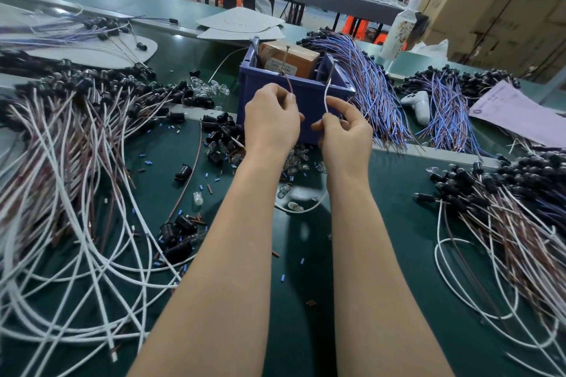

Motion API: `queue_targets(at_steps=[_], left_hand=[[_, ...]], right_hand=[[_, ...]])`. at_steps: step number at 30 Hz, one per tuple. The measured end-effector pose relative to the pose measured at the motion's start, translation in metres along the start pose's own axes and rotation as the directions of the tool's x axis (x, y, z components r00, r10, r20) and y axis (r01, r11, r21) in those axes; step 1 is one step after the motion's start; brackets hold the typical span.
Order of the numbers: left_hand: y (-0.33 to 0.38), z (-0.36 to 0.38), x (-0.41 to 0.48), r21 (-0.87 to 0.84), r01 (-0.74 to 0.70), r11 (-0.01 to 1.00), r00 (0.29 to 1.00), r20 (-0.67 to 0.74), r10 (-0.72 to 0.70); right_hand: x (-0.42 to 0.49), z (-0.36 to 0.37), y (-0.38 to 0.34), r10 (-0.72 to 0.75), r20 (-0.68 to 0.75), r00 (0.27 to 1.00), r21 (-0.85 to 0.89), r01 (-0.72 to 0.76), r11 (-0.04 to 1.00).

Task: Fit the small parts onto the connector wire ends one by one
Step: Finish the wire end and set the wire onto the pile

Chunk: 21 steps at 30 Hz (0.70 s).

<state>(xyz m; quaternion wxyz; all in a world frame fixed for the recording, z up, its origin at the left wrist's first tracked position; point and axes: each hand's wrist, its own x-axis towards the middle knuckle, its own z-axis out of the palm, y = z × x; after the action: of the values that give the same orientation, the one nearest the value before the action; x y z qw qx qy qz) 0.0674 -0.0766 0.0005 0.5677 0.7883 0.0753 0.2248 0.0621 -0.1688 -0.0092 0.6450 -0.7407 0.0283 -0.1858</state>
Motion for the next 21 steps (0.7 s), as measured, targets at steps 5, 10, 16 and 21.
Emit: queue_targets(at_steps=[5,10,16,21], left_hand=[[0.0008,-0.0009,0.0004,-0.003,0.004,1.000,1.000,-0.008,-0.004],[-0.0003,-0.0001,0.0013,0.001,0.003,1.000,1.000,0.014,-0.003],[-0.0015,0.0004,0.0005,-0.007,-0.007,1.000,0.999,0.040,0.007],[0.0003,-0.0017,-0.0015,0.019,-0.005,1.000,0.999,0.051,0.004]], right_hand=[[-0.0009,-0.0004,-0.0006,0.003,0.001,1.000,0.008,-0.003,1.000],[-0.0012,-0.0004,-0.0008,0.003,0.009,1.000,0.011,-0.003,1.000],[-0.0010,-0.0002,-0.0012,0.013,0.013,1.000,0.010,-0.013,1.000],[-0.0008,-0.0011,-0.0011,0.021,0.022,1.000,-0.003,-0.020,1.000]])
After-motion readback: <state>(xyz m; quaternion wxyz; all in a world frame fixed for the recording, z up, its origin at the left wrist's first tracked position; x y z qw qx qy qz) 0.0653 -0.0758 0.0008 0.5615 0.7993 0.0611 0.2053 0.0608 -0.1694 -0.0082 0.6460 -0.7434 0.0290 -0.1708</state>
